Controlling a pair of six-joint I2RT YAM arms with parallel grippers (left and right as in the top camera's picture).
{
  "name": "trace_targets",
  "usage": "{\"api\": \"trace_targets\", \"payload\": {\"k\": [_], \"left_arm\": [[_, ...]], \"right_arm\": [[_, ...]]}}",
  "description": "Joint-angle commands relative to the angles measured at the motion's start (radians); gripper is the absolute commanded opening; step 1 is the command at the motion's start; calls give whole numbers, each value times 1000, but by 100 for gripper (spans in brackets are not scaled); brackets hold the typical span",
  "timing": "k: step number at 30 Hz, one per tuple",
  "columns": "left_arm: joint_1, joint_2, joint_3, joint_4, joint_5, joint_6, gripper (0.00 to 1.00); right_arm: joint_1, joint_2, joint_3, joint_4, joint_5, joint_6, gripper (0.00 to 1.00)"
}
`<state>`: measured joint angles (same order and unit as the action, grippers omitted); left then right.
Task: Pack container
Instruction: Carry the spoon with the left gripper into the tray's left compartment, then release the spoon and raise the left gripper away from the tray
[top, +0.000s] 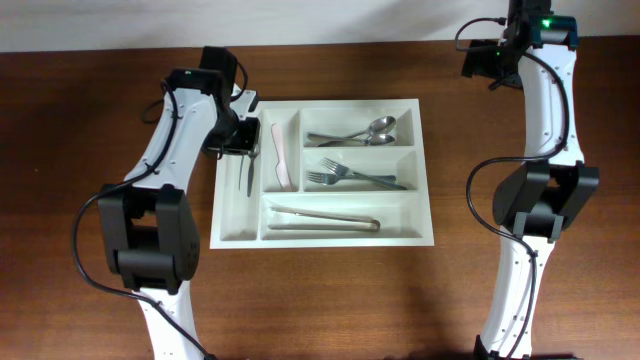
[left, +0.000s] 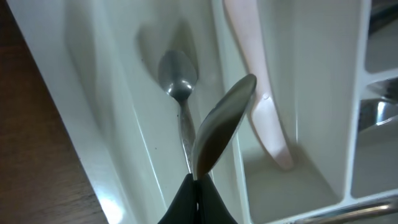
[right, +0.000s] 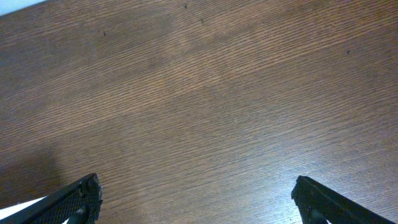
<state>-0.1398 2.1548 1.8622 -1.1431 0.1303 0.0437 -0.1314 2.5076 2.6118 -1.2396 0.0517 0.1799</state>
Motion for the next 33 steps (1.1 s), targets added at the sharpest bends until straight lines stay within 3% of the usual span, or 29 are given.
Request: {"api": "trace_targets", "payload": {"k": [1, 2, 6, 17, 24, 26, 33], "left_arm": [[5, -1, -23, 18, -8, -29, 5], [5, -1, -26, 25, -8, -29, 13], [5, -1, -26, 37, -8, -29, 29], [6, -3, -14, 75, -19, -29, 30], [81, -42, 160, 42, -34, -29, 35], [128, -63, 213, 30, -34, -29, 42], [284, -147, 269, -21, -23, -29, 87]], "right_arm": [[-1, 2, -4, 3, 9, 1, 99], [-1, 2, -4, 3, 9, 1, 99], [-1, 2, -4, 3, 9, 1, 99], [-1, 2, -4, 3, 9, 1, 99], [-1, 2, -4, 3, 9, 1, 99], [-1, 2, -4, 3, 9, 1, 99], [-1, 2, -4, 3, 9, 1, 99]]}}
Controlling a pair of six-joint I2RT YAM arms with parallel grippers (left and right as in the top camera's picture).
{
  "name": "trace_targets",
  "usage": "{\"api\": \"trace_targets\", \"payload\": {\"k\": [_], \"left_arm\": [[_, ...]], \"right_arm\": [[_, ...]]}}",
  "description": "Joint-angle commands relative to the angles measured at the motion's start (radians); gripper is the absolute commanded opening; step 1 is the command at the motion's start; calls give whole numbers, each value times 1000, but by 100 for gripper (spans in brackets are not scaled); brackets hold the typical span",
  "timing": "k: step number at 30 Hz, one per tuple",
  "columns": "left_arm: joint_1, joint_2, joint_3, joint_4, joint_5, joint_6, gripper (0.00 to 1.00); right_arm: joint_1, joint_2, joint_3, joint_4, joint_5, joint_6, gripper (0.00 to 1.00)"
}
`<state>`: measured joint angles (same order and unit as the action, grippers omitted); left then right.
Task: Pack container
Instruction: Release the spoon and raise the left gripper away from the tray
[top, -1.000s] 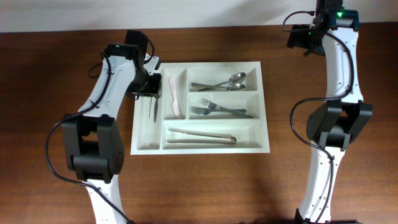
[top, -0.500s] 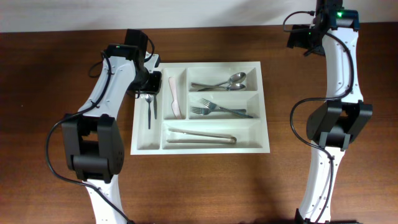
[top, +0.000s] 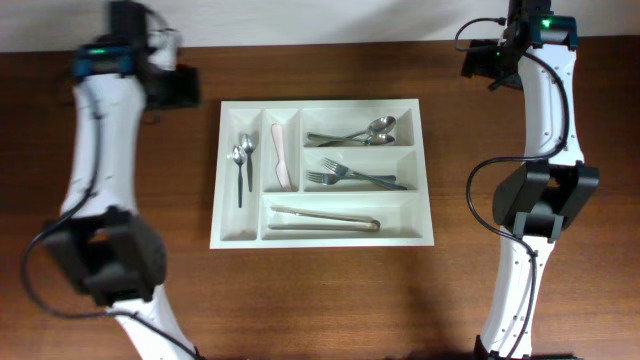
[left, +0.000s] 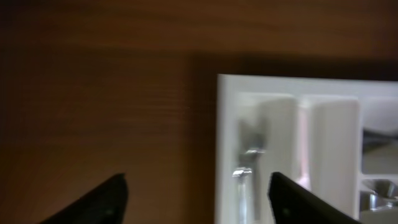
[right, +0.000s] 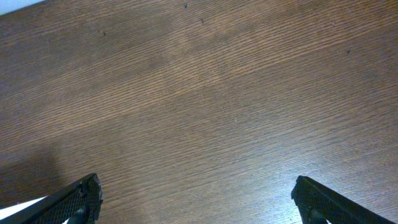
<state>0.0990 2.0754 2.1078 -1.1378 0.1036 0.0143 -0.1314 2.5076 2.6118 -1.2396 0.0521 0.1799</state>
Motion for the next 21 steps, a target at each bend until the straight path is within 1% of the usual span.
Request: {"api": "trace_targets", "payload": {"k": [1, 3, 4, 5, 11, 17, 21], "left_arm": [[57, -76, 23, -42, 18, 0, 93], [75, -86, 23, -77, 70, 0, 95], [79, -90, 23, -94, 101, 0, 98], [80, -90, 23, -108, 124, 0, 99], [72, -90, 23, -190, 270, 0, 99], [65, -90, 23, -238, 271, 0, 99], [65, -90, 23, -319, 272, 0, 99]], "right_arm": [[-1, 2, -4, 3, 9, 1, 99], [-1, 2, -4, 3, 9, 1, 99], [-1, 2, -4, 3, 9, 1, 99], [-1, 2, -4, 3, 9, 1, 99], [-1, 2, -4, 3, 9, 1, 99], [-1, 2, -4, 3, 9, 1, 99], [-1, 2, -4, 3, 9, 1, 99]]}}
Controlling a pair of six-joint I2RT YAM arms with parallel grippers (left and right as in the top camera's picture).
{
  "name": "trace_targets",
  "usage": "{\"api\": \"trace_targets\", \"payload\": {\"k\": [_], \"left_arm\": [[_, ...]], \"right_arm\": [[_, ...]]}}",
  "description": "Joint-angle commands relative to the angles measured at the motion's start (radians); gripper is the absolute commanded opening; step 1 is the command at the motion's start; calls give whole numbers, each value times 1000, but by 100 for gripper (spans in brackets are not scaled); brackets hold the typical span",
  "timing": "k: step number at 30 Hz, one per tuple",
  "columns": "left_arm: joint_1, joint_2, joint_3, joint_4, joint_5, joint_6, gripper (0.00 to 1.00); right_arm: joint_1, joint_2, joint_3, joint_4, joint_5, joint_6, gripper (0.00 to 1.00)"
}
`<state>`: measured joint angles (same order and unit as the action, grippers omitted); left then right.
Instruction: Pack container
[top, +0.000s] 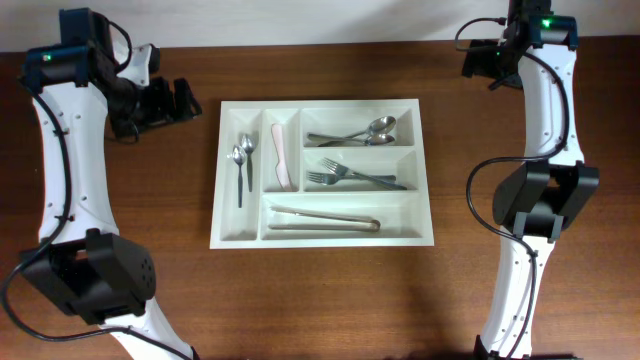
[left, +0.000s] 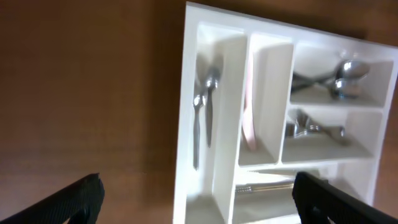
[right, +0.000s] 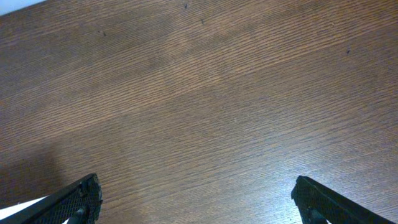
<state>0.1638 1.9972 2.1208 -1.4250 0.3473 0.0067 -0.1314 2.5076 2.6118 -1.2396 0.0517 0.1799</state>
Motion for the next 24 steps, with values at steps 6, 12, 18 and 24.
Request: {"api": "trace_targets", "payload": {"k": [6, 12, 18, 24], "left_arm": [[0, -12, 10, -71, 40, 7, 99], [0, -29, 10, -38, 94, 9, 99], [-51, -204, 8, 193, -50, 117, 99], [-169, -387, -45, 288, -314, 135, 99]], "right_arm": [[-1, 2, -4, 3, 9, 1, 99], [-1, 2, -4, 3, 9, 1, 99], [-1, 2, -4, 3, 9, 1, 99], [-1, 2, -4, 3, 9, 1, 99]]}}
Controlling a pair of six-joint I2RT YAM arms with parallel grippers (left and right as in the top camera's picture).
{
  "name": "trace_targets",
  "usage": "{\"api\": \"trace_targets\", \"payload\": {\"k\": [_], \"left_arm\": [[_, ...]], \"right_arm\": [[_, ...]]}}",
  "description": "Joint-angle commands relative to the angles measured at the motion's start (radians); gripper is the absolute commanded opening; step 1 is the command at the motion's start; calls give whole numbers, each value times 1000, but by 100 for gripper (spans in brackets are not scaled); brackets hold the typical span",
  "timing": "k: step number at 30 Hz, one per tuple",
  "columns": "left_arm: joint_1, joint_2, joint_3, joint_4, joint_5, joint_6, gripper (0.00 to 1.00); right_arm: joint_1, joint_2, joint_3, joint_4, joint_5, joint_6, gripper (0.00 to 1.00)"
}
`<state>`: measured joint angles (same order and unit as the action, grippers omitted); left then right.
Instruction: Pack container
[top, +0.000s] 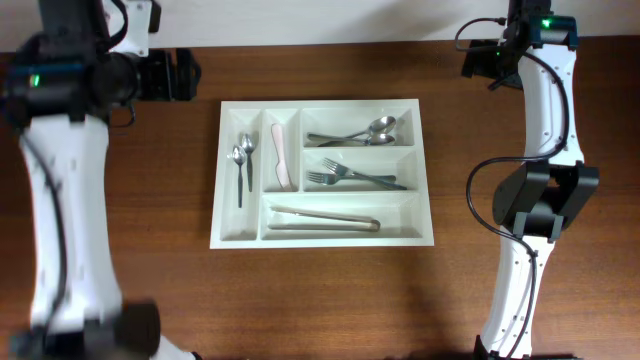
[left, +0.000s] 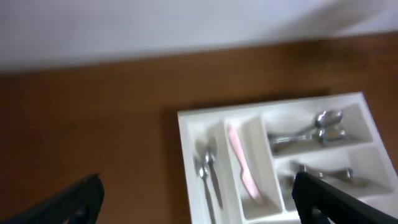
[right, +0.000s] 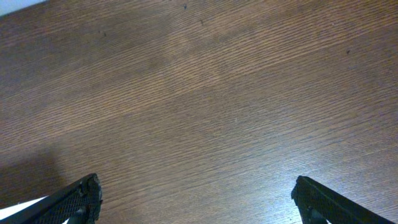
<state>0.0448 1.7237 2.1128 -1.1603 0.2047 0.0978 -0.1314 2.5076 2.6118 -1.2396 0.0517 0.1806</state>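
The white cutlery tray (top: 428, 170) lies mid-table. Its leftmost slot holds two small spoons (top: 241, 160), and beside them lies a pink knife (top: 281, 158). Larger spoons (top: 360, 132), forks (top: 355, 178) and tongs (top: 323, 219) fill the other slots. My left gripper (top: 183, 76) hovers off the tray's back left corner, open and empty. In the left wrist view its fingertips (left: 68, 199) frame the tray (left: 184, 134) and the small spoons (left: 207, 171) from a distance. My right gripper (right: 199, 202) is open over bare wood at the back right.
Brown wooden table (top: 320, 300) runs all round the tray. A pale wall (left: 186, 25) stands behind the table's far edge. The right arm (top: 545, 120) stands to the right of the tray.
My left arm has lifted and drawn back a little; its wrist view now takes in the wall and the tray from farther off. The right arm and the cutlery are unmoved.
My left gripper was shut on a small spoon over the leftmost slot, where another spoon lay. Then it was open off the tray's back left, with both spoons lying in the slot. It has stayed open there, now higher. The right arm never moved.
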Motion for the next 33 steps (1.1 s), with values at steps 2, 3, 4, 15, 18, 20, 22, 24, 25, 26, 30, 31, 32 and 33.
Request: {"api": "trace_targets", "payload": {"k": [2, 3, 4, 15, 18, 20, 22, 24, 25, 26, 30, 31, 32, 33], "left_arm": [[-81, -182, -103, 69, -214, 63, 99], [-91, -222, -150, 103, -230, 66, 99], [-96, -263, -206, 144, -232, 66, 99], [-96, -722, -1009, 795, -201, 70, 99], [-81, -821, -1205, 990, -200, 76, 99], [-68, -881, -1317, 1102, -191, 77, 99], [-53, -942, -1416, 1184, -169, 77, 99], [-41, -1002, -1500, 1236, -158, 77, 99], [-36, -1035, -1539, 1254, -156, 76, 99], [-34, -1068, -1577, 1269, -156, 77, 99], [-32, -1203, -1703, 1308, -158, 77, 99], [-32, -1258, -1747, 1323, -161, 77, 99], [-31, -1275, -1761, 1329, -166, 77, 99], [-28, -1315, -1792, 1342, -168, 77, 99]], "right_arm": [[-1, 2, -4, 3, 9, 0, 99], [-1, 2, -4, 3, 9, 0, 99], [-1, 2, -4, 3, 9, 0, 99], [-1, 2, -4, 3, 9, 0, 99], [-1, 2, -4, 3, 9, 0, 99], [-1, 2, -4, 3, 9, 0, 99], [-1, 2, -4, 3, 9, 0, 99], [-1, 2, -4, 3, 9, 0, 99], [-1, 2, -4, 3, 9, 0, 99], [-1, 2, -4, 3, 9, 0, 99], [-1, 2, -4, 3, 9, 0, 99], [-1, 2, -4, 3, 9, 0, 99], [-1, 2, -4, 3, 9, 0, 99], [-1, 2, -4, 3, 9, 0, 99]]}}
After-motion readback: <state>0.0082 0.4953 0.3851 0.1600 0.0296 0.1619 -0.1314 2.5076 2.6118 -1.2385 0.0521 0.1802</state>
